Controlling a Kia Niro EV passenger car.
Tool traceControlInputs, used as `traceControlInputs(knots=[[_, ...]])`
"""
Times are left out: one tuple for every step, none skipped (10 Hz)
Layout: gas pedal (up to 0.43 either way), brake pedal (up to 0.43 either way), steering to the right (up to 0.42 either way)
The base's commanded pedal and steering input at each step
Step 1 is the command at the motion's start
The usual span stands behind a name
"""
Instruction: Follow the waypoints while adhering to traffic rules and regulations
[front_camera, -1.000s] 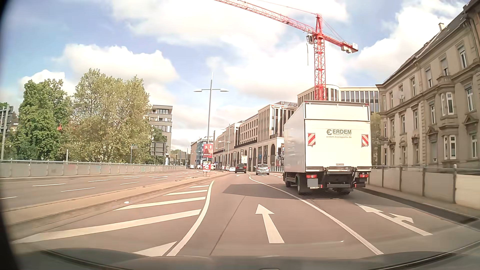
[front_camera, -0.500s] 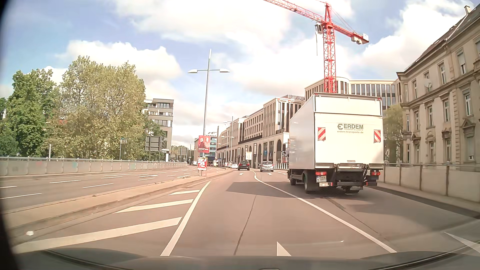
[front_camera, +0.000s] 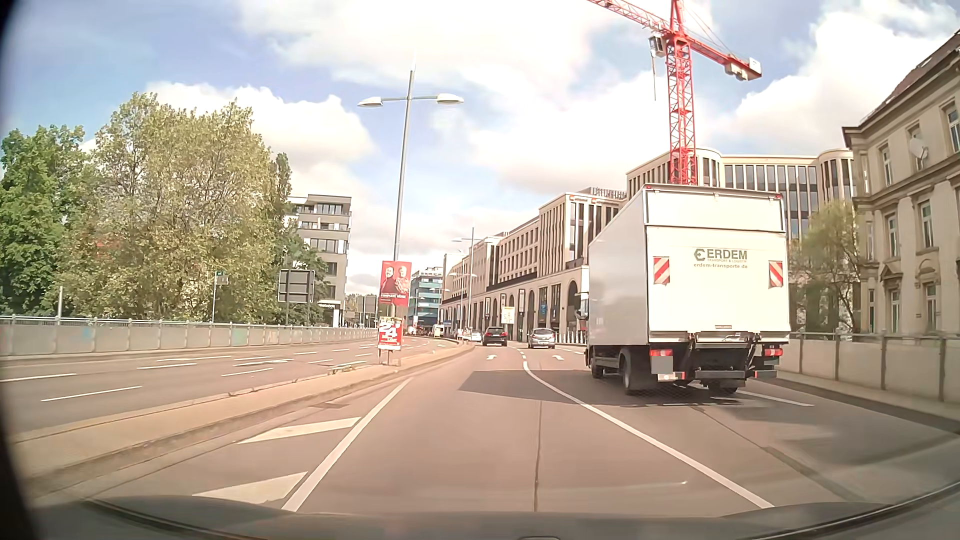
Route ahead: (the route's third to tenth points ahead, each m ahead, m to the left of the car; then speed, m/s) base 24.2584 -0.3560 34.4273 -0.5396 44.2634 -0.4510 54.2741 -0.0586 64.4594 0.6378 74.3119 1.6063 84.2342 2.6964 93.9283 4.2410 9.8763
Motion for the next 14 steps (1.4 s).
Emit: traceControlInputs(knots=[[0.079, 0.0, -0.011], [0.079, 0.0, -0.011], [0.087, 0.0, -0.009], [0.087, 0.0, -0.009], [0.087, 0.0, -0.01], [0.087, 0.0, -0.008], [0.087, 0.0, -0.004], [0.087, 0.0, -0.004], [0.087, 0.0, -0.003], [0.087, 0.0, 0.0], [0.087, 0.0, 0.003], [0.087, 0.0, 0.004], [0.087, 0.0, 0.006], [0.087, 0.0, 0.008]])
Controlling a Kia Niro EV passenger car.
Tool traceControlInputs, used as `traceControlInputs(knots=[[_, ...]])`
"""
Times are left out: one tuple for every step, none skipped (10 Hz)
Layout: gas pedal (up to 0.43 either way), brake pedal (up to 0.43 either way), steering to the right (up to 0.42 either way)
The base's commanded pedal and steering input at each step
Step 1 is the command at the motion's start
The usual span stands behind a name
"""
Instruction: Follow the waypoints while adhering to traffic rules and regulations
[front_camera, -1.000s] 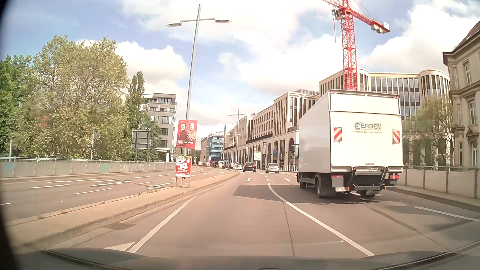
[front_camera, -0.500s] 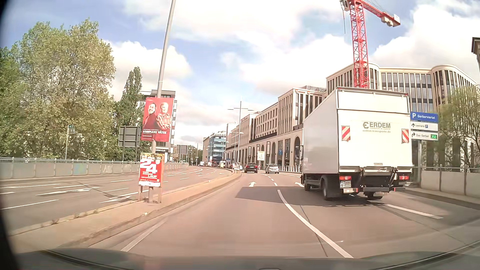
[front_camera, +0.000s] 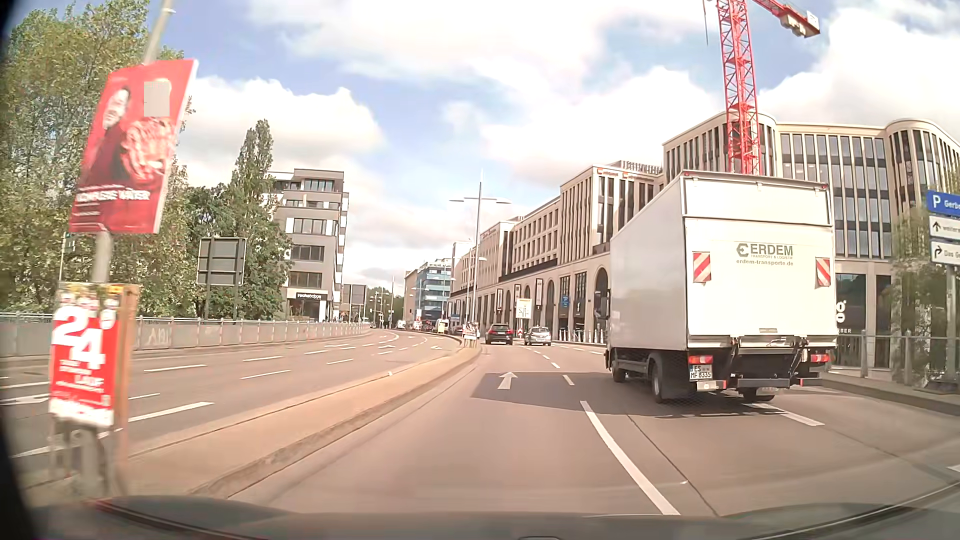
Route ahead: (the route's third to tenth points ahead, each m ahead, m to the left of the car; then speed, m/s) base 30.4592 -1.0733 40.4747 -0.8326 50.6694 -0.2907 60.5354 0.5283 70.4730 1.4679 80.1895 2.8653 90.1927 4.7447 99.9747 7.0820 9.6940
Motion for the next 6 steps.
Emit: traceControlInputs(knots=[[0.087, 0.0, 0.009], [0.087, 0.0, 0.01], [0.087, 0.0, 0.011], [0.087, 0.0, 0.013], [0.087, 0.0, 0.012], [0.087, 0.0, 0.013]])
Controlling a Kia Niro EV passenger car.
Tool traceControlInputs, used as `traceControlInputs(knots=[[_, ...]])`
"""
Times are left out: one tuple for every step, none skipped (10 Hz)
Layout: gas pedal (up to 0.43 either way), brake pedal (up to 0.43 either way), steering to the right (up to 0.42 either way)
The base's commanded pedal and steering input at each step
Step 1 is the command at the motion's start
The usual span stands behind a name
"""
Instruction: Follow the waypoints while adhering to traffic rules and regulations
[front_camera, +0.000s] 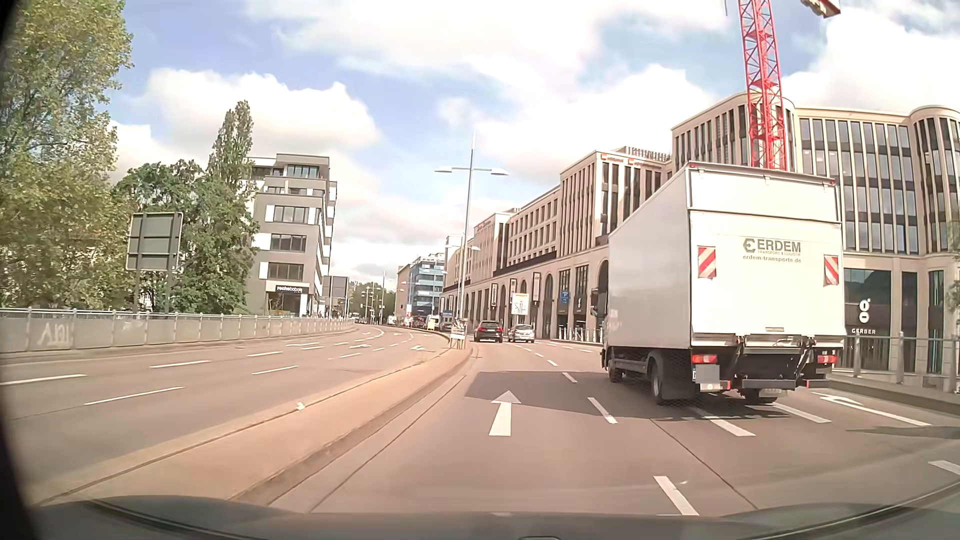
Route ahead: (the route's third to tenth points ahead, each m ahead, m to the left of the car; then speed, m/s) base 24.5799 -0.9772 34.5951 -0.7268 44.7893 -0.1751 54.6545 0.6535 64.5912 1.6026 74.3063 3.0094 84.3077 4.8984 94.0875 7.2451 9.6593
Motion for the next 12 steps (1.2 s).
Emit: traceControlInputs(knots=[[0.087, 0.0, 0.013], [0.087, 0.0, 0.014], [0.087, 0.0, 0.014], [0.087, 0.0, 0.014], [0.087, 0.0, 0.014], [0.087, 0.0, 0.014], [0.087, 0.0, 0.014], [0.087, 0.0, 0.011], [0.087, 0.0, 0.008], [0.087, 0.0, 0.007], [0.087, 0.0, 0.005], [0.087, 0.0, 0.005]])
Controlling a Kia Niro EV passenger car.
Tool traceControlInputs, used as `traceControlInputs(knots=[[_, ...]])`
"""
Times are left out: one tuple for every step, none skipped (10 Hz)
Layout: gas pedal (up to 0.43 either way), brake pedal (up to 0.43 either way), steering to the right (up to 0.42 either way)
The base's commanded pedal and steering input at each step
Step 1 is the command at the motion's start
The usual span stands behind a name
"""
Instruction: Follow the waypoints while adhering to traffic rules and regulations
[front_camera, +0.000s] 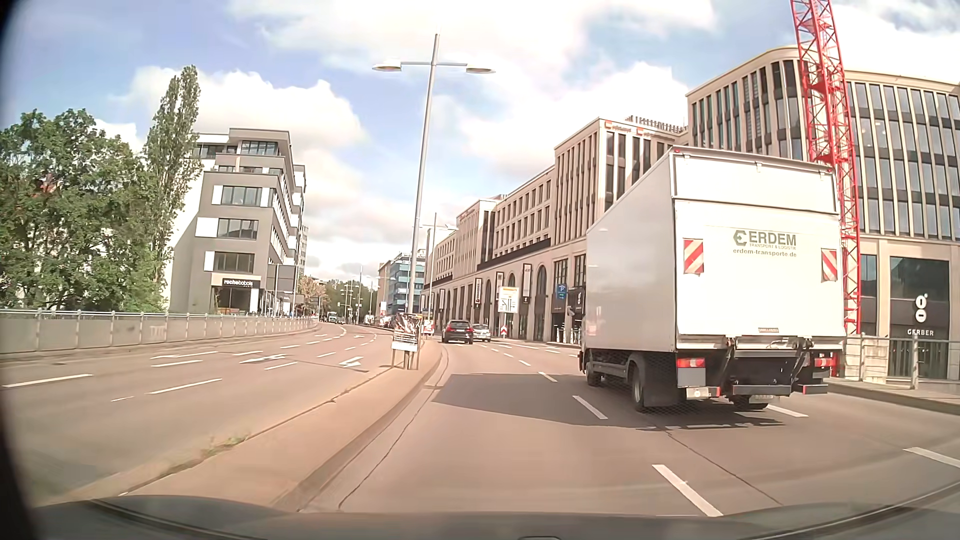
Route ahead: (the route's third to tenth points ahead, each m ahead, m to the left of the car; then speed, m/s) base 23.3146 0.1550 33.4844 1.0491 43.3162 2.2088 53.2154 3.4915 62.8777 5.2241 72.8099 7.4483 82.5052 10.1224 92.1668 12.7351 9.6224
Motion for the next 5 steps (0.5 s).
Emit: traceControlInputs(knots=[[0.087, 0.0, 0.005], [0.087, 0.0, 0.004], [0.079, 0.0, -0.001], [0.079, 0.0, -0.004], [0.079, 0.0, -0.008]])
